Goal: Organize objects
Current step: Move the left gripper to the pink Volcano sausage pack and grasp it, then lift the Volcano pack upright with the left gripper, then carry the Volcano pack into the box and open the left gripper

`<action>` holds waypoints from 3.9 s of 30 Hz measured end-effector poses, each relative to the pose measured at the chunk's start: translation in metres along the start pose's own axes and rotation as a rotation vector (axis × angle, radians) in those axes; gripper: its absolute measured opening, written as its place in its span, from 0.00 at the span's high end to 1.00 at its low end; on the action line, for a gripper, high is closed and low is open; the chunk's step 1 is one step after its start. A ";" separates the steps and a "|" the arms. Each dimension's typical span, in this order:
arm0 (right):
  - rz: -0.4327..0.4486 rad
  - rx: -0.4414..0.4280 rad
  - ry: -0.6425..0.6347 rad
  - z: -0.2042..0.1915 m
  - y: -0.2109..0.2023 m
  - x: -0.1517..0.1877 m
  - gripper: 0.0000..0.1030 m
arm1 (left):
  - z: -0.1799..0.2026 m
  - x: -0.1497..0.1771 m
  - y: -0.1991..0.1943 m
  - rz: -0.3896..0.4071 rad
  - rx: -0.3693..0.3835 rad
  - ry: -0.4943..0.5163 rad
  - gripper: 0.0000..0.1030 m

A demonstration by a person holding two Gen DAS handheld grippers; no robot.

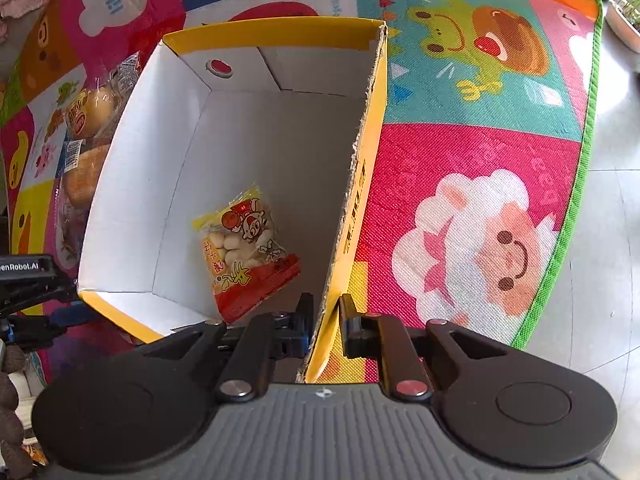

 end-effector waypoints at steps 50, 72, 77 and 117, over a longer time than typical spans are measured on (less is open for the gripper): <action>-0.013 -0.045 -0.029 -0.006 0.008 0.007 0.82 | 0.084 0.048 0.001 -0.322 -0.006 1.952 0.78; 0.003 -0.022 -0.053 -0.013 0.011 0.013 0.82 | 0.084 -0.006 0.028 -0.301 0.002 1.652 0.55; 0.002 -0.018 -0.032 -0.015 0.012 0.013 0.82 | 0.074 -0.006 0.023 -0.243 -0.072 1.393 0.59; 0.084 -0.016 0.185 -0.003 -0.006 -0.012 0.88 | 0.111 0.086 -0.137 -0.205 0.118 0.810 0.75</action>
Point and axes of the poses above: each gripper's, at about its wrist camera, not at the fingertips, and y roughly the way its jaws point, z to its right, x to its underside, the point moved 6 cm from there along y, roughly the way its jaws point, and after that the axes turned 10 degrees about x, right-handed, at the moved point
